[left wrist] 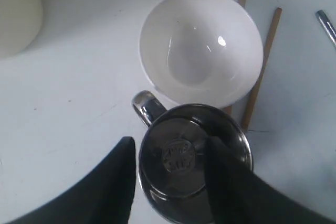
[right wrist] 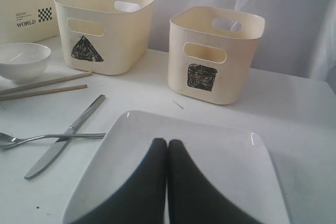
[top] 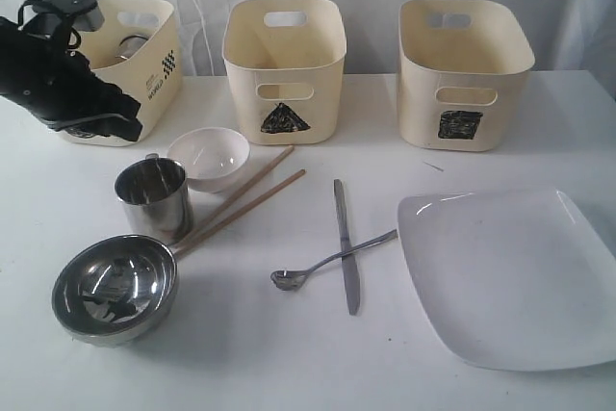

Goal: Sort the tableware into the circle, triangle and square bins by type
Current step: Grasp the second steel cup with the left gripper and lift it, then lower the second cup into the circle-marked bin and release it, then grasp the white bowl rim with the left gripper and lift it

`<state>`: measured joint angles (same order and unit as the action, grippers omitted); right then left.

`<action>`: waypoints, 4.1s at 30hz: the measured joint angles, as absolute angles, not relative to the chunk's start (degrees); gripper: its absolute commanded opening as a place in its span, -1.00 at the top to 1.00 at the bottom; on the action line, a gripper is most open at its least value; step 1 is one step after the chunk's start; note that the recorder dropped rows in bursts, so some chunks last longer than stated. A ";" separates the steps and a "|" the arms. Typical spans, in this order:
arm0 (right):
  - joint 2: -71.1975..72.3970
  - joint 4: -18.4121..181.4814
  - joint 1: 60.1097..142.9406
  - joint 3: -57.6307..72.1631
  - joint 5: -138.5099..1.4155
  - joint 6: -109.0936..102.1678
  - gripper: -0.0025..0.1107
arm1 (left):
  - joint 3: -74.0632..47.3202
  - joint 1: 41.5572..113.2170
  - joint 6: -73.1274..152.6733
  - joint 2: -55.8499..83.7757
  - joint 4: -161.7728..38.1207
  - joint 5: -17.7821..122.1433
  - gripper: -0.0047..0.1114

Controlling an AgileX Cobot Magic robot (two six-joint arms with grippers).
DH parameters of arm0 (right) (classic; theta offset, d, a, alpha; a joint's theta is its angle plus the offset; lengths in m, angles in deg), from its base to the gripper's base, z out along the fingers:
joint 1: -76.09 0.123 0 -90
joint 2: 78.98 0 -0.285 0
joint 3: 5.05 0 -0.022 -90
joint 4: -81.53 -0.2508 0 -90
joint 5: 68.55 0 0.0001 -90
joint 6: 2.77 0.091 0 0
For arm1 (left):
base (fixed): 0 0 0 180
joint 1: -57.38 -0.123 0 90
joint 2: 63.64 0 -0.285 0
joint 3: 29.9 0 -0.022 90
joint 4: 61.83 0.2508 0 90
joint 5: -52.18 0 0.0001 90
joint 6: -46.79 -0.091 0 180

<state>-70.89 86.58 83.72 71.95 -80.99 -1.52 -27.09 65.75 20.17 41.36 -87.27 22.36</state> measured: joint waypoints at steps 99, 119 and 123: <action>-70.89 86.58 83.72 71.95 -81.10 -0.46 0.96 | -39.03 67.48 26.57 53.06 -83.93 23.25 -0.10; -70.89 86.58 83.72 71.95 -81.10 -0.46 0.96 | -39.03 70.68 24.09 61.48 -86.37 32.12 -0.10; -70.89 86.58 83.72 71.95 -81.10 -0.46 0.96 | -39.03 70.68 24.05 63.90 -86.37 32.25 0.07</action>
<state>-70.89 86.58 83.72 71.95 -81.10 -0.46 -39.03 70.68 24.05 63.90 -86.37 32.25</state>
